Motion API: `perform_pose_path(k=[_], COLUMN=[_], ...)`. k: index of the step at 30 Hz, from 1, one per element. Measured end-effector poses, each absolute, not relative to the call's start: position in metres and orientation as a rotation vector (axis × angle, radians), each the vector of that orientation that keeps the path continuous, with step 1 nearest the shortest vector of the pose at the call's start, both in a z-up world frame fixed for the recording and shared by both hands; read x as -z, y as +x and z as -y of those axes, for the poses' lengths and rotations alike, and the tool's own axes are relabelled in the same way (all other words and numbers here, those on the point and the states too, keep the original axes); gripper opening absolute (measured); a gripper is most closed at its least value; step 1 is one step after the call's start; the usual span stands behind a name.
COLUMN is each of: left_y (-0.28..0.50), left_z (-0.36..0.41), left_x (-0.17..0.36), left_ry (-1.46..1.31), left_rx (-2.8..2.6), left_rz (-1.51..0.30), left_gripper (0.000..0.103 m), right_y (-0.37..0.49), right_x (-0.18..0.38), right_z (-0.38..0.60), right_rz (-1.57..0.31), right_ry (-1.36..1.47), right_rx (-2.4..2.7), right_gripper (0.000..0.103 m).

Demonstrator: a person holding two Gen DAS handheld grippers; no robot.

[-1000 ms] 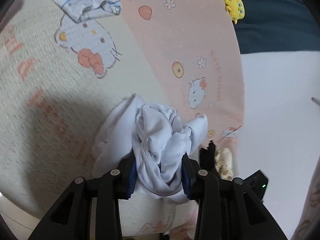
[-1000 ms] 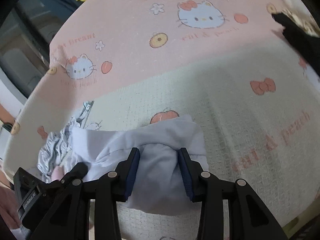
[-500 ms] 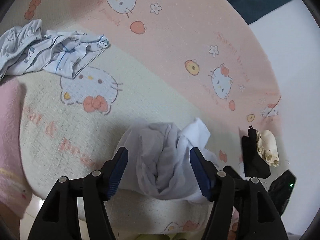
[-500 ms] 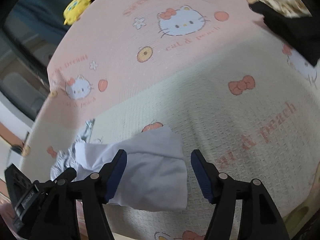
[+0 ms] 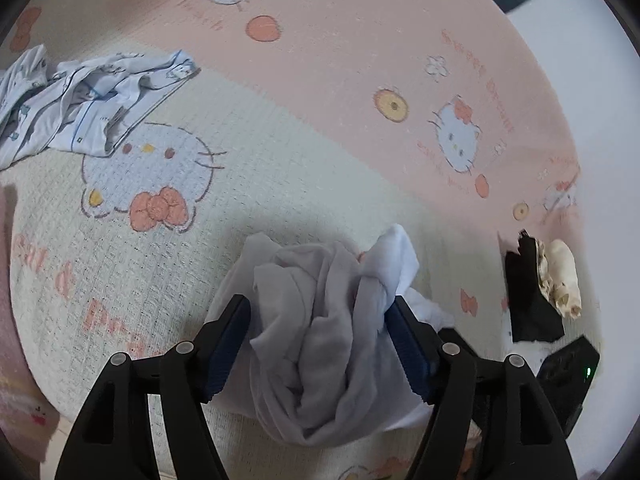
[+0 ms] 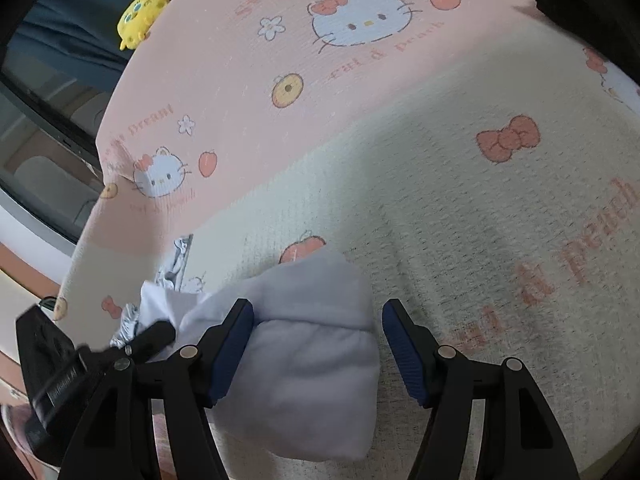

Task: Fold clothes
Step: 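Squeeze the shirt bundle with both grippers and lift it off the blanket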

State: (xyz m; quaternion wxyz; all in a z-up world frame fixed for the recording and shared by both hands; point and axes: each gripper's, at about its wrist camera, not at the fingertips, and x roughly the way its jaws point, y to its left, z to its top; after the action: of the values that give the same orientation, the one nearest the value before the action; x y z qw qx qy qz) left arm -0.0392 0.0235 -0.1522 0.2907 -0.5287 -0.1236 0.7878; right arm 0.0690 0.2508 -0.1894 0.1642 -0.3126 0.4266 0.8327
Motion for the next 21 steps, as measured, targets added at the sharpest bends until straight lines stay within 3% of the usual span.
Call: perform_pose_path(k=[6, 11, 15, 21], left_y=[-0.047, -0.048, -0.049, -0.044], left_z=[0.009, 0.032, 0.038, 0.042], left_x=[0.172, 0.181, 0.184, 0.185], left_ry=[-1.458, -1.437, -1.436, -1.402], left_rx=[-2.122, -2.208, -2.195, -2.141], left_rz=[0.551, 0.585, 0.611, 0.667], left_gripper=[0.068, 0.069, 0.070, 0.070], right_y=[0.059, 0.040, 0.032, 0.035], right_x=[0.180, 0.164, 0.165, 0.172], right_z=[-0.239, -0.212, -0.205, -0.216], right_rz=[-1.127, -0.919, -0.859, -0.947], right_ry=[-0.924, -0.986, -1.021, -1.052], right_rx=[-2.413, -2.477, -2.460, -2.408], right_gripper=[0.066, 0.066, 0.066, 0.069])
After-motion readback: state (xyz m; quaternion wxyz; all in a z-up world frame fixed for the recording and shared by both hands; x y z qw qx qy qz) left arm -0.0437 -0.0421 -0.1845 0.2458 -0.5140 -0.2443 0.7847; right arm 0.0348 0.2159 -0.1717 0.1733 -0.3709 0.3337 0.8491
